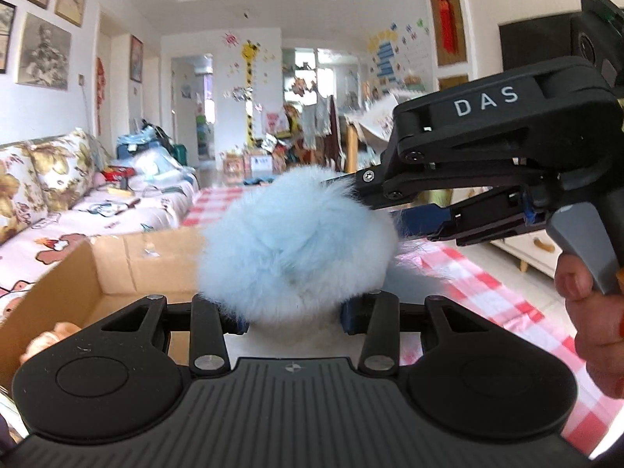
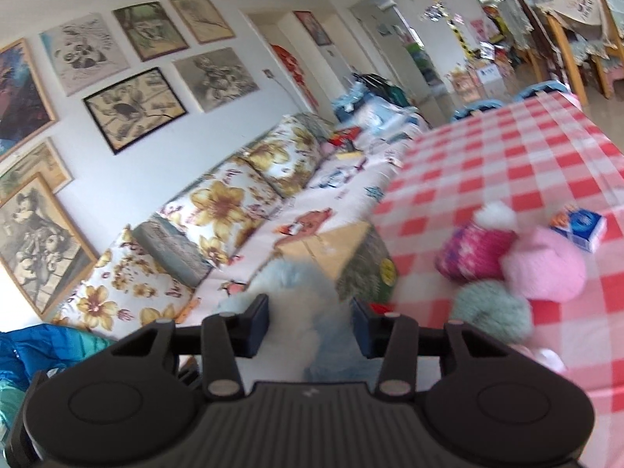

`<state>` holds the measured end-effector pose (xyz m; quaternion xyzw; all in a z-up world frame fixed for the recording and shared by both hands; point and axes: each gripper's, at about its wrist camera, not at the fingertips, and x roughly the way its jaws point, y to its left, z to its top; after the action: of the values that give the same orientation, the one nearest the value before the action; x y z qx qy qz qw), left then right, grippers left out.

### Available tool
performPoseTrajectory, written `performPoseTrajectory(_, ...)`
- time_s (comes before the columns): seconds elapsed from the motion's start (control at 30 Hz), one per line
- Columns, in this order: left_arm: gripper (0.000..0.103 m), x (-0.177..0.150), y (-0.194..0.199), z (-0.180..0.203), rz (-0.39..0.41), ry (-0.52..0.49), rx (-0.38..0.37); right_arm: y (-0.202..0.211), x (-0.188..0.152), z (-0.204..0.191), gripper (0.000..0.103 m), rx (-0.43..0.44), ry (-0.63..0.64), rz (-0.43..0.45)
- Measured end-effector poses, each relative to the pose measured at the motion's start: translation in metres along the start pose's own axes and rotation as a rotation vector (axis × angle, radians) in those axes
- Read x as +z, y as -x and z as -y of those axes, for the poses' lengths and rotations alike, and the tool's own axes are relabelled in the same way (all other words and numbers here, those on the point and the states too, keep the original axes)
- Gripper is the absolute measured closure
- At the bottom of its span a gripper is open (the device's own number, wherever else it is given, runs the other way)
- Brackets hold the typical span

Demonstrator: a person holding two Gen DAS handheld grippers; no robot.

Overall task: Organize soft objects
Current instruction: 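Carry the blue fluffy ball into the cardboard box and open the left gripper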

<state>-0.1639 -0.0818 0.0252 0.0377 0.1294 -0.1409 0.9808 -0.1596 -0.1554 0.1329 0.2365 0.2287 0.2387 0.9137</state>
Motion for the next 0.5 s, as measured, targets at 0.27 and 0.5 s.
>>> performPoseTrajectory(0.27, 0.053, 0.01, 0.01, -0.019, 0.07, 0.033, 0.08, -0.028, 0.011, -0.034, 0.056, 0.059, 0.068, 0.03)
performPoseTrajectory(0.5, 0.052, 0.016, 0.012, -0.033, 0.068, 0.073, 0.14, -0.06, 0.011, -0.053, 0.055, 0.095, 0.08, 0.014)
